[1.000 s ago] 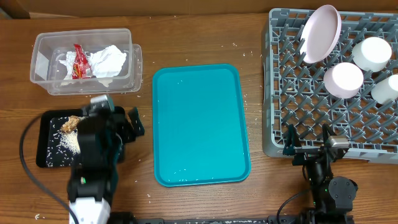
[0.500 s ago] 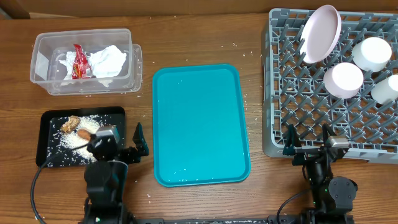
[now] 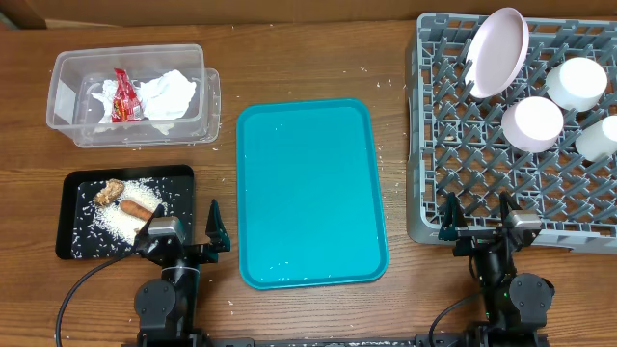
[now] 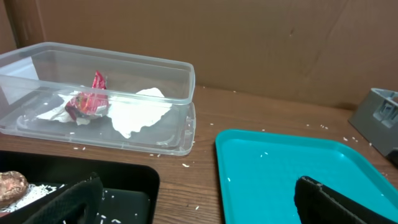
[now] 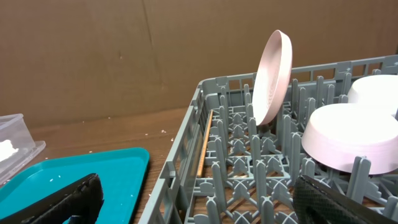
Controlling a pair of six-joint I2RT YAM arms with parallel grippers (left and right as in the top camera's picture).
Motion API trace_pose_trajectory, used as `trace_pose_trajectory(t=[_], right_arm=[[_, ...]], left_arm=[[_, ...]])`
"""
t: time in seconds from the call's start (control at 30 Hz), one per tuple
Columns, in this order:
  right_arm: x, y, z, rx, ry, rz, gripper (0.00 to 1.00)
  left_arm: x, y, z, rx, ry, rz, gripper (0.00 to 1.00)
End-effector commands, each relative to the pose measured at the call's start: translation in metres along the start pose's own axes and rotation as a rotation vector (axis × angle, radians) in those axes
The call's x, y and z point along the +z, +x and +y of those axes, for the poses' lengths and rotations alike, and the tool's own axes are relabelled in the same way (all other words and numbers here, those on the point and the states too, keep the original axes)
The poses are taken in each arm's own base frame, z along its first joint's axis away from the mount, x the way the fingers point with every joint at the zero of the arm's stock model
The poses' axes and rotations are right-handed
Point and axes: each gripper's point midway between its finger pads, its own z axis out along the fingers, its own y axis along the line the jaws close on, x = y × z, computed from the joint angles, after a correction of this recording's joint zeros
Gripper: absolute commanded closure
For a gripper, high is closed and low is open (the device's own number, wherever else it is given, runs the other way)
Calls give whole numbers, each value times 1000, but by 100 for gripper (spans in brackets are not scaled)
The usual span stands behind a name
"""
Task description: Sort waste into correct bins and load items into the dishwasher
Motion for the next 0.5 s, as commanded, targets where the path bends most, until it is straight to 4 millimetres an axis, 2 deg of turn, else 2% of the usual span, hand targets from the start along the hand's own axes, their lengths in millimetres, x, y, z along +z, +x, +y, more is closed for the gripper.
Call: trace_pose_trajectory(t=[0.0,0.47], right_arm=[[0,1,-3,3,13,-7,0],[0,1,-3,3,13,-7,0]], left_arm=[[0,-1,4,54,-21,-9,0],[0,-1,4,70,-19,-8,0]])
